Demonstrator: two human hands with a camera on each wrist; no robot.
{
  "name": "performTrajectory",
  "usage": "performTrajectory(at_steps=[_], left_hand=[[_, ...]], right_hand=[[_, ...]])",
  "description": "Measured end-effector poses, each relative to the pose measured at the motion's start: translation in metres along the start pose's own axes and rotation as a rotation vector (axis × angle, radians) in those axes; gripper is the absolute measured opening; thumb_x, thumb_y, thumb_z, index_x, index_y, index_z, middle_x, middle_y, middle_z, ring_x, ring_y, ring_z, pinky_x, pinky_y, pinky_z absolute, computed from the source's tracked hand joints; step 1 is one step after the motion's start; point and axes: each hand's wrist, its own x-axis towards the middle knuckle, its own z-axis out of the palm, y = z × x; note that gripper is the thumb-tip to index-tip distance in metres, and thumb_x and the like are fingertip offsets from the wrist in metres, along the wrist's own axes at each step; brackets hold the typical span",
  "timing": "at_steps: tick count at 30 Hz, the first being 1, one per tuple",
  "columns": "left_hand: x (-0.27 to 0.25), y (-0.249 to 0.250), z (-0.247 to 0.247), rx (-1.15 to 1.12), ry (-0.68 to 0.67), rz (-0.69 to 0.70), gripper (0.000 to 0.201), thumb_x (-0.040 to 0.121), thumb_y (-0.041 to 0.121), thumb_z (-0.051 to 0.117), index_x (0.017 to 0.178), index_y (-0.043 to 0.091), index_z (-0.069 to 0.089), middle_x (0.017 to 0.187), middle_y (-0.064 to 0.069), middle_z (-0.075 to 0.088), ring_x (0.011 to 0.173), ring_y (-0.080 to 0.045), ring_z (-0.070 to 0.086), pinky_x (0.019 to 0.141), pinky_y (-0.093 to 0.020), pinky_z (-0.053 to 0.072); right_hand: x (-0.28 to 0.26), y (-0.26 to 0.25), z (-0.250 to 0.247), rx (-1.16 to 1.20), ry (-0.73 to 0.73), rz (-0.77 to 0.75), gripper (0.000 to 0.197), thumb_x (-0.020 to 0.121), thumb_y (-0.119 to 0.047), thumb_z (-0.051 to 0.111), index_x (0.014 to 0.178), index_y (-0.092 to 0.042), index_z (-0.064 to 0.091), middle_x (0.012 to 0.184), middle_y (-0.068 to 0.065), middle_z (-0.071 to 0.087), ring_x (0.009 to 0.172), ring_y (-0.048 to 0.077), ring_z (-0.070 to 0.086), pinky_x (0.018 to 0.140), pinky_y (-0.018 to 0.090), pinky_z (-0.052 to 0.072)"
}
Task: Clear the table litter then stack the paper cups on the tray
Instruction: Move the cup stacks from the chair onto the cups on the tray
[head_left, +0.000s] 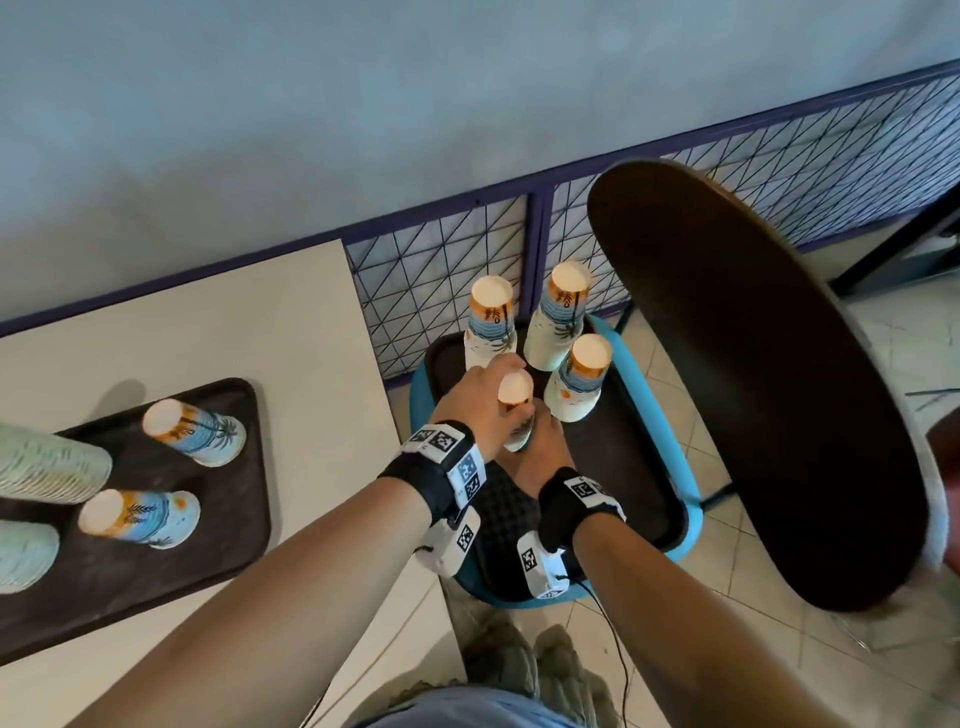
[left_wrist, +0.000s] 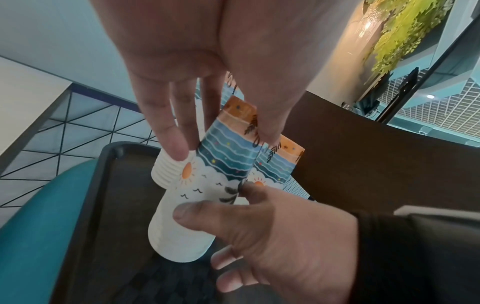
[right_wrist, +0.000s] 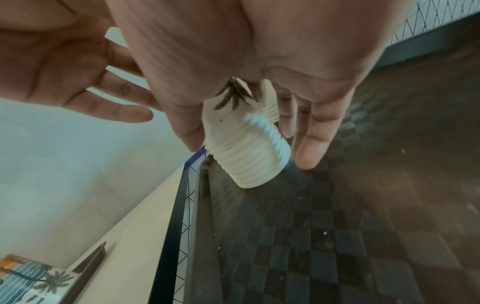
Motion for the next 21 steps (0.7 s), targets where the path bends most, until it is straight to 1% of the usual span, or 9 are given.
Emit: performTrajectory(at_steps=[2, 5, 7, 9, 12, 14, 17, 19, 21], left_hand=[[0.0, -0.004, 0.002, -0.003, 0.011, 0.025, 0.051, 0.096, 0.041, 0.069, 0.139, 0.043, 0.041, 0.126, -0.004, 0.06, 0.101, -0.024, 0.064, 0.093, -0.043, 0.055], [-0.005, -0.008, -0.001, -0.028, 0.019, 0.058, 0.051, 0.098, 0.036, 0.068, 0.142, 0.037, 0.043, 0.13, -0.003, 0.061, 0.094, -0.016, 0.06, 0.085, -0.031, 0.047], [-0.009, -0.013, -0.003, -0.066, 0.01, 0.057, 0.053, 0.098, 0.035, 0.069, 0.144, 0.037, 0.043, 0.133, -0.003, 0.061, 0.098, -0.017, 0.063, 0.087, -0.032, 0.05], [-0.014, -0.017, -0.006, -0.102, 0.014, 0.045, 0.054, 0.097, 0.035, 0.069, 0.143, 0.041, 0.042, 0.134, -0.004, 0.061, 0.103, -0.02, 0.067, 0.094, -0.038, 0.056], [-0.019, -0.025, -0.006, -0.17, 0.044, 0.034, 0.057, 0.094, 0.036, 0.073, 0.142, 0.044, 0.042, 0.133, -0.001, 0.063, 0.108, -0.022, 0.07, 0.097, -0.045, 0.059], [-0.021, -0.027, -0.005, -0.215, 0.07, 0.052, 0.067, 0.09, 0.035, 0.079, 0.145, 0.041, 0.042, 0.135, 0.002, 0.063, 0.118, -0.02, 0.067, 0.102, -0.042, 0.057], [-0.026, -0.029, -0.006, -0.31, 0.036, 0.04, 0.087, 0.081, 0.031, 0.089, 0.152, 0.036, 0.038, 0.138, 0.007, 0.06, 0.121, -0.013, 0.061, 0.102, -0.032, 0.054], [-0.029, -0.032, -0.005, -0.368, -0.017, 0.023, 0.093, 0.076, 0.033, 0.093, 0.152, 0.036, 0.039, 0.136, 0.008, 0.062, 0.119, -0.01, 0.062, 0.103, -0.031, 0.053], [-0.032, -0.036, -0.002, -0.435, -0.064, 0.014, 0.088, 0.075, 0.029, 0.094, 0.148, 0.032, 0.045, 0.132, 0.009, 0.067, 0.116, -0.003, 0.066, 0.104, -0.027, 0.053]], right_hand=[[0.002, 0.001, 0.0, 0.019, 0.018, 0.008, 0.098, 0.079, -0.045, 0.08, 0.156, -0.024, 0.023, 0.147, 0.009, 0.04, 0.136, 0.029, 0.043, 0.112, 0.042, 0.04], [-0.001, 0.004, 0.003, 0.005, 0.047, 0.02, 0.101, 0.073, -0.055, 0.078, 0.154, -0.032, 0.022, 0.142, 0.008, 0.042, 0.132, 0.034, 0.046, 0.111, 0.051, 0.042], [-0.002, 0.006, 0.004, 0.013, 0.073, 0.005, 0.098, 0.07, -0.06, 0.076, 0.151, -0.04, 0.025, 0.134, 0.005, 0.045, 0.125, 0.033, 0.049, 0.108, 0.049, 0.044], [-0.003, 0.004, 0.005, 0.019, 0.078, -0.026, 0.091, 0.071, -0.058, 0.078, 0.147, -0.044, 0.03, 0.126, 0.004, 0.046, 0.117, 0.032, 0.052, 0.105, 0.046, 0.045], [-0.001, 0.002, 0.005, 0.048, 0.068, -0.067, 0.084, 0.073, -0.046, 0.083, 0.142, -0.041, 0.037, 0.122, 0.005, 0.047, 0.108, 0.025, 0.053, 0.102, 0.04, 0.047], [0.001, 0.003, 0.004, 0.08, 0.065, -0.082, 0.083, 0.072, -0.039, 0.085, 0.142, -0.038, 0.04, 0.123, 0.006, 0.048, 0.104, 0.018, 0.049, 0.099, 0.032, 0.046], [0.001, 0.004, 0.004, 0.121, 0.037, -0.107, 0.085, 0.068, -0.04, 0.084, 0.141, -0.041, 0.041, 0.126, 0.002, 0.054, 0.115, 0.017, 0.049, 0.097, 0.027, 0.042], [-0.003, 0.001, 0.006, 0.149, 0.009, -0.152, 0.084, 0.064, -0.046, 0.085, 0.137, -0.045, 0.044, 0.128, -0.006, 0.06, 0.121, 0.017, 0.053, 0.102, 0.036, 0.049], [-0.009, -0.001, 0.006, 0.183, -0.026, -0.209, 0.086, 0.062, -0.046, 0.089, 0.137, -0.045, 0.047, 0.13, -0.012, 0.062, 0.124, 0.013, 0.058, 0.102, 0.043, 0.052]])
